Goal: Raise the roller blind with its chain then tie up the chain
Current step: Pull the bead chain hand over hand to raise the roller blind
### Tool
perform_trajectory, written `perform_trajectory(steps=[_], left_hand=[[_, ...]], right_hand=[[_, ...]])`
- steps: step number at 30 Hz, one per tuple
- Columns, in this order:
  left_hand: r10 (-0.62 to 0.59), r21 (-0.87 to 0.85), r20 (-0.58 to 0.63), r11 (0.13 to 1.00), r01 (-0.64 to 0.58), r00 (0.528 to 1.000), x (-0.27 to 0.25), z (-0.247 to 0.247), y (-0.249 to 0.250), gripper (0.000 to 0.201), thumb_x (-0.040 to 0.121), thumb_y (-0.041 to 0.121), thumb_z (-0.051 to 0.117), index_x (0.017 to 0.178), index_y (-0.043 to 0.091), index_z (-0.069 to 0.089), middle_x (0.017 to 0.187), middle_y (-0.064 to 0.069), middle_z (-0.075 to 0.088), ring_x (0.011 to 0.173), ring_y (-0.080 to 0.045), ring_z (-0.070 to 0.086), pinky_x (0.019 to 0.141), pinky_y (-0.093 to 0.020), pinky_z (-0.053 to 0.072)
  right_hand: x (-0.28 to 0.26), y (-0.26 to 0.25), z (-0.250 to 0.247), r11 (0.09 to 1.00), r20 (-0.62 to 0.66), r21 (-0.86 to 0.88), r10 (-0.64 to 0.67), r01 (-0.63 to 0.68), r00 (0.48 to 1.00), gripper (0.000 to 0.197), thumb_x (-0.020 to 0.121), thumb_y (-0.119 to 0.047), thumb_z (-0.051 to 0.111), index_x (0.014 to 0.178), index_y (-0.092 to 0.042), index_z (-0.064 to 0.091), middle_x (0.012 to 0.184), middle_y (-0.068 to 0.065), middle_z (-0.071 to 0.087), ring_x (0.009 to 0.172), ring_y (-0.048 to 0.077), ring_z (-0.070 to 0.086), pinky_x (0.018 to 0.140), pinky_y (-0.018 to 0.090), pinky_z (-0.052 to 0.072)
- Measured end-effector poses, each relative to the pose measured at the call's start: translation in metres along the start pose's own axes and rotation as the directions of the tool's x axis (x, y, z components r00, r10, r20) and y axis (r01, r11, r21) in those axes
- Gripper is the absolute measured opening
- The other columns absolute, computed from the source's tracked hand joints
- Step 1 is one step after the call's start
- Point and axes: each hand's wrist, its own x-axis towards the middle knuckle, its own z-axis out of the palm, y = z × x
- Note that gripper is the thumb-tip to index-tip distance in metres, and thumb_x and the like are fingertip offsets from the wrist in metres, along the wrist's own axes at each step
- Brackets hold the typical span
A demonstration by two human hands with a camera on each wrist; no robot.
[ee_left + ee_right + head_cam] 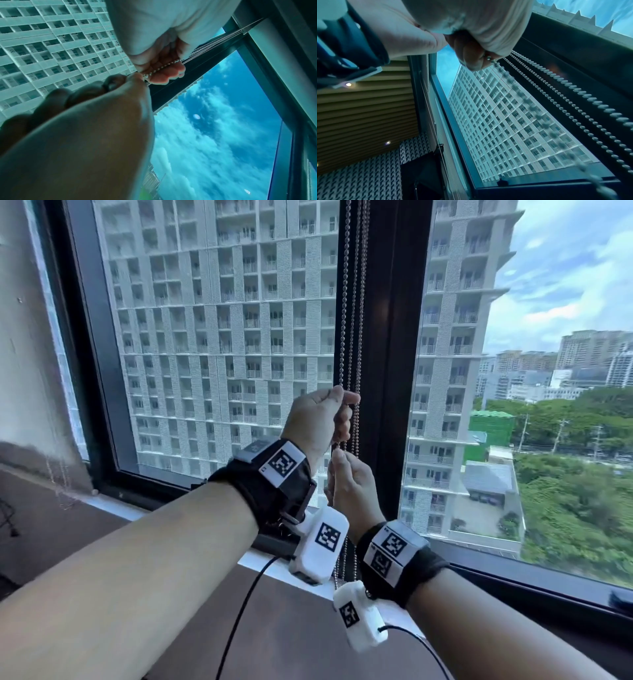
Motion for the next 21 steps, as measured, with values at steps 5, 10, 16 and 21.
perform_trajectory(steps=[5,10,16,21], left_hand=[[-0.061,-0.015,0.006,0.998,0.061,0.998,0.001,0.005,-0.007,0.036,0.099,0.009,0.036,0.066,0.010,0.050,0.047,0.003,0.037,0.041,-0.008,0.028,0.042,-0.023,0.022],[-0.052,0.038,-0.055,0.998,0.054,0.997,0.004,0.004,-0.008,0.044,0.092,-0.002,0.033,0.055,0.015,0.048,0.054,-0.002,0.038,0.040,-0.008,0.027,0.038,-0.022,0.021],[-0.060,0.046,-0.055,0.997,0.063,0.997,0.001,-0.005,-0.009,0.044,0.084,-0.009,0.029,0.053,0.015,0.048,0.051,-0.001,0.037,0.041,-0.011,0.026,0.039,-0.023,0.022],[-0.092,0.019,-0.054,0.995,0.093,0.994,-0.016,-0.010,-0.020,0.044,0.087,-0.008,0.032,0.055,0.015,0.051,0.050,0.000,0.039,0.038,-0.008,0.034,0.039,-0.021,0.030]], right_hand=[[0.000,0.007,-0.002,0.999,0.001,-0.026,0.030,-0.030,1.000,0.038,0.104,-0.023,0.040,0.068,-0.012,0.039,0.056,0.004,0.032,0.045,0.006,0.030,0.043,0.023,0.026],[0.006,0.008,-0.004,0.997,0.059,0.021,0.071,-0.072,0.996,0.042,0.103,-0.021,0.042,0.062,-0.018,0.039,0.052,-0.002,0.032,0.043,0.008,0.027,0.041,0.026,0.022],[0.016,-0.005,-0.013,0.997,0.119,0.057,0.043,-0.050,0.992,0.022,0.076,-0.011,0.039,0.074,-0.010,0.061,0.057,0.004,0.054,0.051,0.020,0.052,0.049,0.031,0.045],[0.037,-0.031,-0.014,0.999,0.050,0.032,-0.041,0.039,0.998,0.036,0.074,-0.011,0.037,0.094,-0.005,0.066,0.074,0.000,0.065,0.069,0.011,0.062,0.061,0.032,0.052]])
